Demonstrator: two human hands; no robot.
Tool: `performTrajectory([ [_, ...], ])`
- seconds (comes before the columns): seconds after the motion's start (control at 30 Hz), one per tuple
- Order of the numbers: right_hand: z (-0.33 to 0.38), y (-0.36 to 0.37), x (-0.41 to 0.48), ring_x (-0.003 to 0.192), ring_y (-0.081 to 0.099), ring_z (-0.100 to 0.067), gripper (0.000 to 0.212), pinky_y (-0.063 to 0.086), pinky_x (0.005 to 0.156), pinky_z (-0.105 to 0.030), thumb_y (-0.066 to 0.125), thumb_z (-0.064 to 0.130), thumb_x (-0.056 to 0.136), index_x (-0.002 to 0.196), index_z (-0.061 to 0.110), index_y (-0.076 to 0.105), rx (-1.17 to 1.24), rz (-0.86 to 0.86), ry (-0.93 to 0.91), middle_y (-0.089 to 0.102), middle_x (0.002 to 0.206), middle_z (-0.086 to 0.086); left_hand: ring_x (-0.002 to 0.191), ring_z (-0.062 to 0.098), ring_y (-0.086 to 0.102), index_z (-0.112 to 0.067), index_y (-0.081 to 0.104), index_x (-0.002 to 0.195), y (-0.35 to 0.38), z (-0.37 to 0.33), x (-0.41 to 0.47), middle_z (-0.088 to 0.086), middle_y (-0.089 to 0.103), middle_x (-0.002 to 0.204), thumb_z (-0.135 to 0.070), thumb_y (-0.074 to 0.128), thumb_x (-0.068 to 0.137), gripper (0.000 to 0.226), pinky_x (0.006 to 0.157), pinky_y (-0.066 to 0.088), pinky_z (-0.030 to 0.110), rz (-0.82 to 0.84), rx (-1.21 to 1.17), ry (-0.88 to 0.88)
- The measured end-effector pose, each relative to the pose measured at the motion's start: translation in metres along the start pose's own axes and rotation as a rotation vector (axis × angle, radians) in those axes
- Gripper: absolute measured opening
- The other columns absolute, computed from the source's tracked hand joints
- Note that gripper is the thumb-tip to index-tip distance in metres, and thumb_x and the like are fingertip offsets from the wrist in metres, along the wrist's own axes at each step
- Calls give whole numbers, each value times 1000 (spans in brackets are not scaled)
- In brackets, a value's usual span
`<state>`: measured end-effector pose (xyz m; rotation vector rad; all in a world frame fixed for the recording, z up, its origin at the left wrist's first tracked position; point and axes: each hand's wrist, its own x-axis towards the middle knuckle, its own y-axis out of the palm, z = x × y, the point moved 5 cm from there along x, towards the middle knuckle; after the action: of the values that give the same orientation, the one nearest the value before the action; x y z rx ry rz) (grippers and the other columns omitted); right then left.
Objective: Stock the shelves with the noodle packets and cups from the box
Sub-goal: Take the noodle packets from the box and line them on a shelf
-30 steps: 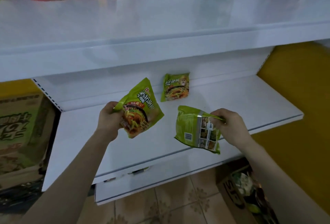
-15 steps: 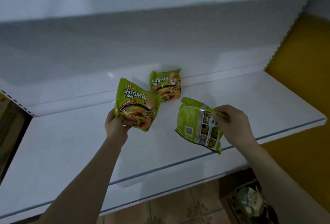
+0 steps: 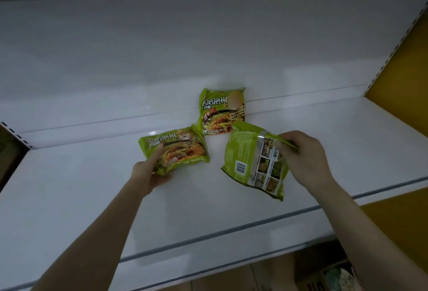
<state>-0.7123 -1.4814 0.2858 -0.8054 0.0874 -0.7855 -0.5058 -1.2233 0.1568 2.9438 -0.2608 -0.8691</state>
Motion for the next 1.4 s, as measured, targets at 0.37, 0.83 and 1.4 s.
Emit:
performTrajectory([
  [0.37, 1, 26, 3, 80, 55, -18, 15, 35, 70, -23, 55, 12, 91, 97, 4, 65, 37, 53, -16, 57, 82, 1, 70, 17, 64, -5, 53, 118, 9, -28, 22, 5, 63, 88, 4, 60, 84, 36, 59, 56, 28, 87, 11, 188],
  [0.83, -5, 39, 21, 80, 57, -19, 12, 40, 69, -26, 56, 10, 89, 94, 4, 65, 99, 26, -54, 58, 81, 2, 106, 32, 58, -2, 56, 118, 29, -48, 87, 16, 61, 111, -10, 64, 86, 34, 93, 48, 39, -228, 172, 418],
  [1.4, 10, 29, 10, 68, 54, 9, 18, 39, 61, -5, 57, -2, 86, 82, 15, 59, 300, 92, -235, 57, 74, 16, 56, 18, 69, 2, 56, 101, 60, -26, -28, 18, 70, 77, -55, 43, 90, 60, 53, 55, 28, 166, 514, 94],
])
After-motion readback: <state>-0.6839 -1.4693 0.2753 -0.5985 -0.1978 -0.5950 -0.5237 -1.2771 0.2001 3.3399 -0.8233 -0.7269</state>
